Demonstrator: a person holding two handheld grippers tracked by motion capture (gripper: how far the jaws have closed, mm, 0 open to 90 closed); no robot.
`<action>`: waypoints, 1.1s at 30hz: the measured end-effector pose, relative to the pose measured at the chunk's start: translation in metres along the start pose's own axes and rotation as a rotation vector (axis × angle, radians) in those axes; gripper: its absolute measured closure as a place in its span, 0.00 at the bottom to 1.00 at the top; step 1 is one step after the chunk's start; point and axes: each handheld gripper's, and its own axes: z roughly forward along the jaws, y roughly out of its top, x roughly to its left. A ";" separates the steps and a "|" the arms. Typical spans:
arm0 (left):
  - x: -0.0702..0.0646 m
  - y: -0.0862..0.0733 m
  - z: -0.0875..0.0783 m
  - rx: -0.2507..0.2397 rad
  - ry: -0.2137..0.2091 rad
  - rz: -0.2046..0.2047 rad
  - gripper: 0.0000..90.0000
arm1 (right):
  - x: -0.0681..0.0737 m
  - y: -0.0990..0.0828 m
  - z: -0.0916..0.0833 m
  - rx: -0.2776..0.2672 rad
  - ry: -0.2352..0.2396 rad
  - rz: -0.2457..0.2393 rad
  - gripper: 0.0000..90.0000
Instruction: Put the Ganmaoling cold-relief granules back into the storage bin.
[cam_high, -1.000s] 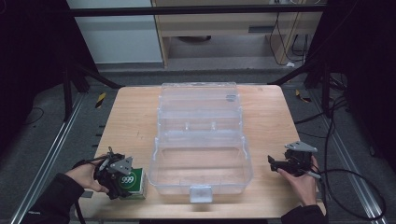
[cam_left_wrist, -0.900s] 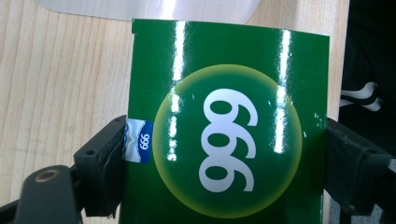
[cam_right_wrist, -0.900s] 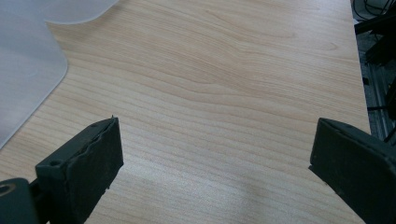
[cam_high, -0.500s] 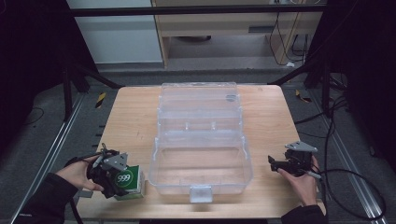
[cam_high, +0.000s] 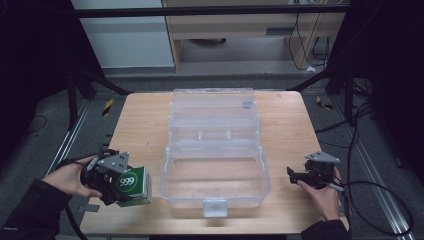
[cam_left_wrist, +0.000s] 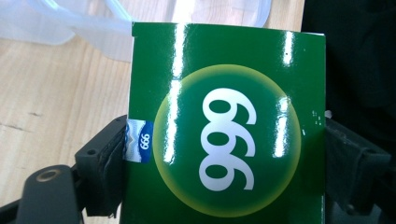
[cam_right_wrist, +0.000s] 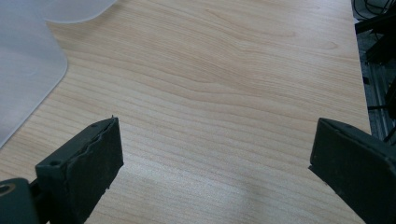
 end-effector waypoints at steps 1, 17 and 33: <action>0.000 0.002 -0.003 -0.002 0.001 -0.001 0.16 | 0.000 0.000 0.000 -0.001 0.000 0.000 0.03; 0.004 0.035 -0.027 -0.003 0.015 0.016 0.16 | 0.000 0.000 0.000 -0.003 0.002 -0.001 0.03; 0.013 0.072 -0.024 -0.028 0.006 0.063 0.16 | -0.001 0.000 0.000 -0.004 0.002 -0.002 0.03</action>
